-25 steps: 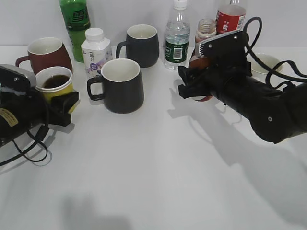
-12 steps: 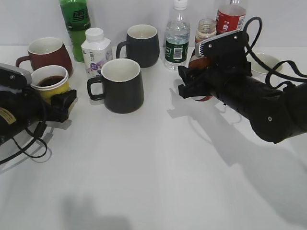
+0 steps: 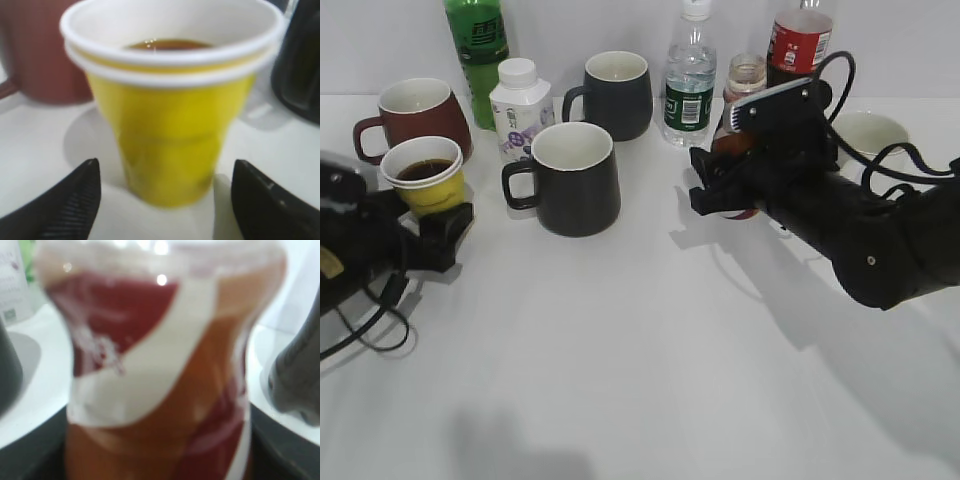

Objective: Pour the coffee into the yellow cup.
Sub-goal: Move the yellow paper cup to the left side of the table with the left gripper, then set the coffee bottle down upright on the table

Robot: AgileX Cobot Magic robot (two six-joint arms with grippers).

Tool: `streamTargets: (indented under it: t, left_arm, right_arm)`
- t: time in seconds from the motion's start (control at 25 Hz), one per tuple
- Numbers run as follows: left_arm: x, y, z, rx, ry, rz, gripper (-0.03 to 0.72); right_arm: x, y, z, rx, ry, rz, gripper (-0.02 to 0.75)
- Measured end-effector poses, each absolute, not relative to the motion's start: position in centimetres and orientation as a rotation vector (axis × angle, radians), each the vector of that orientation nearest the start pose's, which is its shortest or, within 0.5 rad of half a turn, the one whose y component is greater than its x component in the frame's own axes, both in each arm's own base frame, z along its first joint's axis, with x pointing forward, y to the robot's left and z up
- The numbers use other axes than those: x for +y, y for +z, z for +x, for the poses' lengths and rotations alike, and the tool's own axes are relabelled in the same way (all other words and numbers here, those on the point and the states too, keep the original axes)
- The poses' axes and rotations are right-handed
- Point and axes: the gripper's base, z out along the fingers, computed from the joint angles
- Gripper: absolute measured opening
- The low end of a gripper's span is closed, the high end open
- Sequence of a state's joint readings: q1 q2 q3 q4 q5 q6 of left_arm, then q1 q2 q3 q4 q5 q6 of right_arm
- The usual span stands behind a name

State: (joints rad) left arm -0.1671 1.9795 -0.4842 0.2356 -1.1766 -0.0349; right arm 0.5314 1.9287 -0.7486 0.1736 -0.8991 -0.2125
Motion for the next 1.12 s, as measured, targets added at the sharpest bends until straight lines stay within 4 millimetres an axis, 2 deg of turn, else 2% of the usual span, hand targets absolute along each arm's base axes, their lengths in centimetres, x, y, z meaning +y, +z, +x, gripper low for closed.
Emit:
streamTargets:
  t: [0.2,0.48,0.84,1.0,1.12]
  left_arm:
    - [-6.5,9.5,26.9,1.825,-0.278,0.342,0.617]
    - [-6.0,9.8,24.5,1.856,-0.273,0.332,0.617]
    - [-5.5,12.0,21.8,1.830,-0.303,0.281,0.588]
    - [-5.4,13.6,21.5,1.792,-0.334,0.232,0.585]
    - [-5.2,14.3,21.2,1.827,-0.319,0.220,0.585]
  right_arm:
    - [17.1,13.3,31.6,1.711,0.182,-0.461,0.503]
    - [17.1,12.4,31.7,1.727,0.208,-0.426,0.503]
    - [17.0,11.5,31.3,1.733,0.237,-0.402,0.515]
    - [16.5,10.9,30.5,1.755,0.231,-0.411,0.524]
    - [16.1,10.6,29.8,1.766,0.229,-0.411,0.525]
